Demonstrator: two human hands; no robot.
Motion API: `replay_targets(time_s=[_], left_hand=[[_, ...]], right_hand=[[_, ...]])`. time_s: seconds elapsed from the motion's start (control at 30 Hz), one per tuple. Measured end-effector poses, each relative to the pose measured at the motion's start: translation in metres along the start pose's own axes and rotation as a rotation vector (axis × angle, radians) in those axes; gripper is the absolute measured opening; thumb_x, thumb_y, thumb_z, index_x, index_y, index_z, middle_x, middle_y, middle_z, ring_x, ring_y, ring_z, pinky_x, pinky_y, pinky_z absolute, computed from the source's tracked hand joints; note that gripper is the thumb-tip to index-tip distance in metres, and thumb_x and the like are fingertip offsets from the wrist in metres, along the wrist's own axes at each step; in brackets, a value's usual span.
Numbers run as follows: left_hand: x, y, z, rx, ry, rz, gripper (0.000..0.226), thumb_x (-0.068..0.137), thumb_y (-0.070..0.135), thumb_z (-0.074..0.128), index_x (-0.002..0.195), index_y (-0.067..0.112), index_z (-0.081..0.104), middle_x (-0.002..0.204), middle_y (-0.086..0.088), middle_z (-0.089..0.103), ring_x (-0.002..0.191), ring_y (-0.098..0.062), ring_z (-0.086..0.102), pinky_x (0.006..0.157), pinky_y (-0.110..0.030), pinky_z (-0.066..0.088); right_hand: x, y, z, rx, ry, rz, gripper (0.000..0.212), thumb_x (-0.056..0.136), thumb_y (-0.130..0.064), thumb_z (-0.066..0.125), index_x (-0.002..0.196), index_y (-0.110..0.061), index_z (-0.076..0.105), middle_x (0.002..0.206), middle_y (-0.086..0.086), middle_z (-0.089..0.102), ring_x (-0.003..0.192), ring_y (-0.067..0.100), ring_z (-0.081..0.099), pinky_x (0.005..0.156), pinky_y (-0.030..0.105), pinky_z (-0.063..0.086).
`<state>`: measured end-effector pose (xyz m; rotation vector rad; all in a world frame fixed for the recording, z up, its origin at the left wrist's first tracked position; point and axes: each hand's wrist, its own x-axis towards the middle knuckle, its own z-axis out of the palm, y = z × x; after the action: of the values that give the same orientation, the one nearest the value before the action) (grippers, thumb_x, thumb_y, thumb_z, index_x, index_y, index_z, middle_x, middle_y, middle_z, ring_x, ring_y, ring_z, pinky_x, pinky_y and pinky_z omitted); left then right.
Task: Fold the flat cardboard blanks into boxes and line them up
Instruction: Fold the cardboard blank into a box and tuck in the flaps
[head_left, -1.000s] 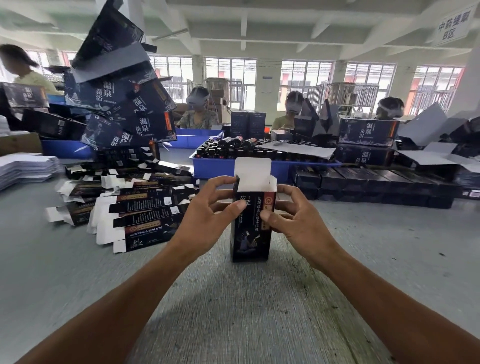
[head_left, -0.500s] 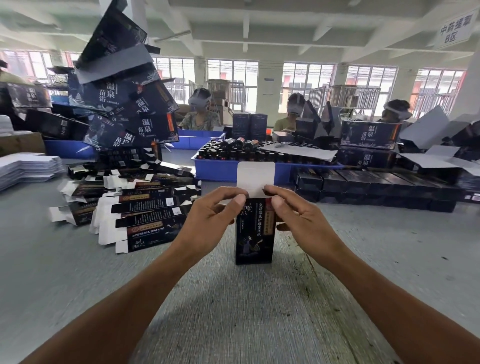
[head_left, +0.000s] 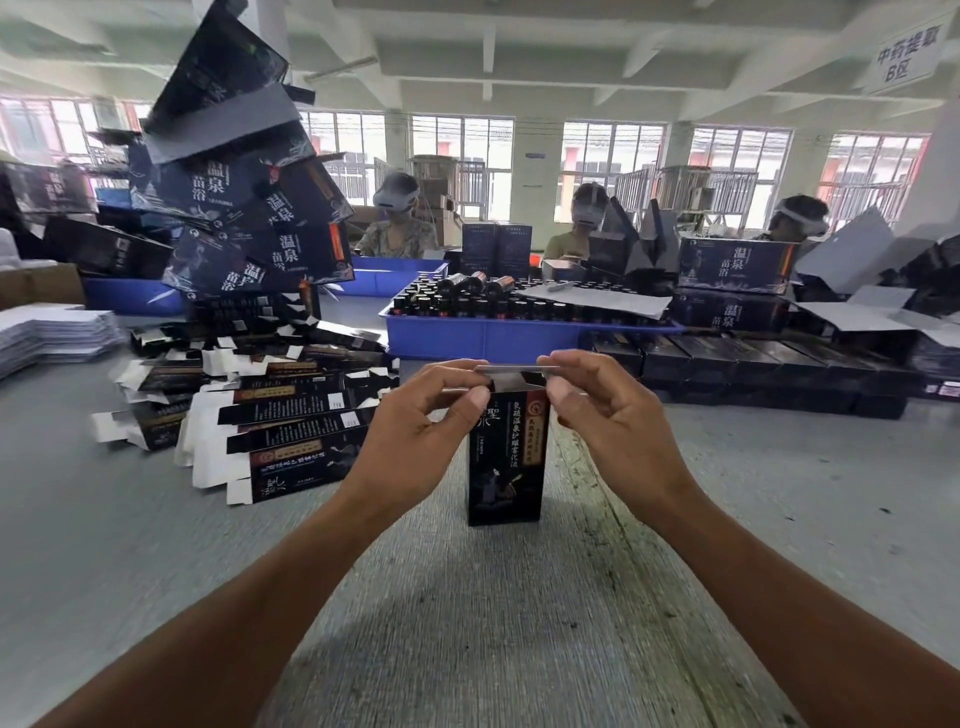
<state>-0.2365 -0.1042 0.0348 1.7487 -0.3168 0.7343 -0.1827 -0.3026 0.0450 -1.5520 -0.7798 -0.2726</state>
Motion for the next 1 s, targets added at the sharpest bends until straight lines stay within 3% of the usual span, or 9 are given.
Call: replay_targets(time_s=[0.1, 0.2, 0.4, 0.57, 0.77, 0.9, 1.0], left_hand=[[-0.0007, 0.0018, -0.0008, 0.005, -0.007, -0.005, 0.014, 0.095, 0.019, 0.065, 0.099, 0.031, 0.071, 0.123, 0.009, 0.067, 0.109, -0.011, 0.068, 0.087, -0.028, 0.057], [-0.0018, 0.0042, -0.0008, 0.004, -0.007, -0.014, 0.016, 0.095, 0.017, 0.065, 0.098, 0.032, 0.071, 0.108, 0.007, 0.073, 0.103, -0.008, 0.069, 0.086, -0.024, 0.057], [-0.0007, 0.0051, 0.0003, -0.053, 0.029, -0.059, 0.011, 0.091, 0.016, 0.071, 0.099, 0.021, 0.066, 0.094, 0.013, 0.073, 0.092, -0.004, 0.069, 0.079, -0.021, 0.055], [-0.0011, 0.0057, -0.0006, -0.083, 0.009, -0.085, 0.024, 0.09, 0.02, 0.072, 0.11, 0.025, 0.061, 0.108, 0.01, 0.072, 0.101, -0.007, 0.07, 0.086, -0.027, 0.058], [-0.002, 0.0085, -0.0023, -0.053, -0.021, -0.066, 0.037, 0.081, 0.044, 0.069, 0.117, 0.043, 0.064, 0.116, 0.011, 0.07, 0.107, -0.005, 0.068, 0.088, -0.027, 0.057], [-0.0032, 0.0089, 0.0013, -0.063, -0.021, -0.049, 0.033, 0.088, 0.04, 0.065, 0.121, 0.042, 0.067, 0.116, 0.013, 0.07, 0.109, -0.01, 0.068, 0.088, -0.03, 0.057], [-0.0046, 0.0074, 0.0032, 0.004, -0.017, -0.014, 0.029, 0.096, 0.029, 0.062, 0.123, 0.036, 0.069, 0.116, 0.012, 0.069, 0.111, -0.013, 0.066, 0.093, -0.036, 0.057]], right_hand=[[-0.0004, -0.002, 0.0021, -0.007, 0.026, 0.004, 0.016, 0.098, -0.031, 0.061, 0.11, -0.029, 0.07, 0.115, -0.019, 0.07, 0.104, 0.0, 0.067, 0.079, 0.014, 0.053], [0.0002, -0.0029, 0.0008, -0.036, 0.031, 0.02, 0.012, 0.097, -0.034, 0.062, 0.105, -0.032, 0.07, 0.106, -0.018, 0.072, 0.098, 0.001, 0.067, 0.078, 0.019, 0.057], [0.0009, -0.0036, 0.0, -0.004, 0.03, 0.04, 0.015, 0.097, -0.02, 0.066, 0.104, -0.033, 0.067, 0.098, -0.016, 0.073, 0.088, -0.002, 0.068, 0.069, 0.014, 0.052], [0.0014, -0.0054, -0.0011, 0.005, 0.035, 0.046, 0.018, 0.095, -0.017, 0.066, 0.098, -0.035, 0.07, 0.098, -0.011, 0.073, 0.087, 0.002, 0.067, 0.069, 0.018, 0.054], [0.0019, -0.0064, -0.0025, -0.016, 0.029, 0.036, 0.017, 0.095, -0.017, 0.067, 0.098, -0.032, 0.072, 0.099, -0.008, 0.074, 0.091, 0.008, 0.068, 0.073, 0.018, 0.055], [0.0014, -0.0064, -0.0025, -0.05, 0.017, 0.006, 0.017, 0.096, -0.017, 0.065, 0.099, -0.032, 0.072, 0.098, -0.014, 0.073, 0.091, 0.002, 0.068, 0.073, 0.015, 0.052], [0.0007, -0.0049, -0.0033, -0.111, 0.016, -0.013, 0.016, 0.097, -0.02, 0.064, 0.1, -0.034, 0.071, 0.098, -0.016, 0.073, 0.093, 0.002, 0.067, 0.079, 0.022, 0.053]])
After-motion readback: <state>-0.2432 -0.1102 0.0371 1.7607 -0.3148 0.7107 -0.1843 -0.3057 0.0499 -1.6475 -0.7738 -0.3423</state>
